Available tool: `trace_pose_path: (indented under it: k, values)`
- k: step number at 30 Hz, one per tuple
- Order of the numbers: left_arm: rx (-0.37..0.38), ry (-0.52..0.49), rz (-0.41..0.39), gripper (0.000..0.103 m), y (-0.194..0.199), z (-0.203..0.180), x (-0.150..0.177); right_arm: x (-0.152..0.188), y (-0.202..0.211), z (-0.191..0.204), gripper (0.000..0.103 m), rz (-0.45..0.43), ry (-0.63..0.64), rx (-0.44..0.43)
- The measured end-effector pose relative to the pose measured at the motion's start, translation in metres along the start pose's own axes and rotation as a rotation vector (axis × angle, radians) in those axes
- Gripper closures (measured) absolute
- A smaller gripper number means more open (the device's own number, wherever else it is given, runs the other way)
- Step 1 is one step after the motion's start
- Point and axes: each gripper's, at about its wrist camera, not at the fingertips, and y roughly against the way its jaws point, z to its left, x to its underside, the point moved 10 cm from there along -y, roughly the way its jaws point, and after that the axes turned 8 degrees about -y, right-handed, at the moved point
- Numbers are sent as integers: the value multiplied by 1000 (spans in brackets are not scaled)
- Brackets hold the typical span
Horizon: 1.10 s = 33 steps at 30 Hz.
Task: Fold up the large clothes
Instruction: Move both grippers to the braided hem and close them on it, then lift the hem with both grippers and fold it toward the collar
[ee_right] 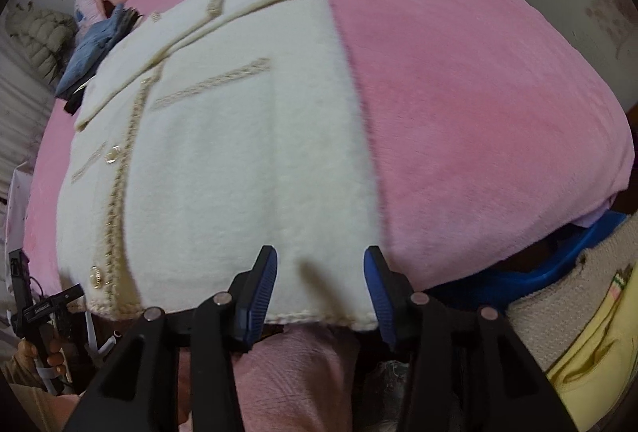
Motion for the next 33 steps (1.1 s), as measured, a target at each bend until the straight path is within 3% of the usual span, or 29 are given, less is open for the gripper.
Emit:
trace_pose_path:
  k: [5,10,12,13,14,15,17,20,23,27,33]
  values:
    - [7,9,7,18,-11,-5,-5,3,-22,-24,57,56,-51,2]
    - [10,21,20,20,-14,-3,-1,5,-37,-27,57,90,-91,-79]
    - [14,24,32,37,-13,-5,-2,8,-43,-26,59,121,-113,-116]
    - [10,18,42,53,-12,-8,-1,10,-44,-26,63,136,-114,-122]
    - [-7,3,53,71,-10,-10,-2,13,-43,-22,76,152,-107,-125]
    - [-31,-15,65,78,-8,-12,-2,15,-43,-19,85,167,-82,-111]
    - [-74,-47,99,85,-3,-17,-3,16,-39,-12,92,176,-37,-89]
    - [-105,-42,131,91,13,-25,-10,14,-26,0,94,174,14,-91]
    - [-28,54,84,91,45,-31,-30,5,-2,16,94,175,51,-142]
    - [86,193,-55,91,108,-34,-80,-26,44,39,95,130,70,-248]
    - [149,324,-237,91,179,-38,-168,-127,102,85,95,16,65,-409]
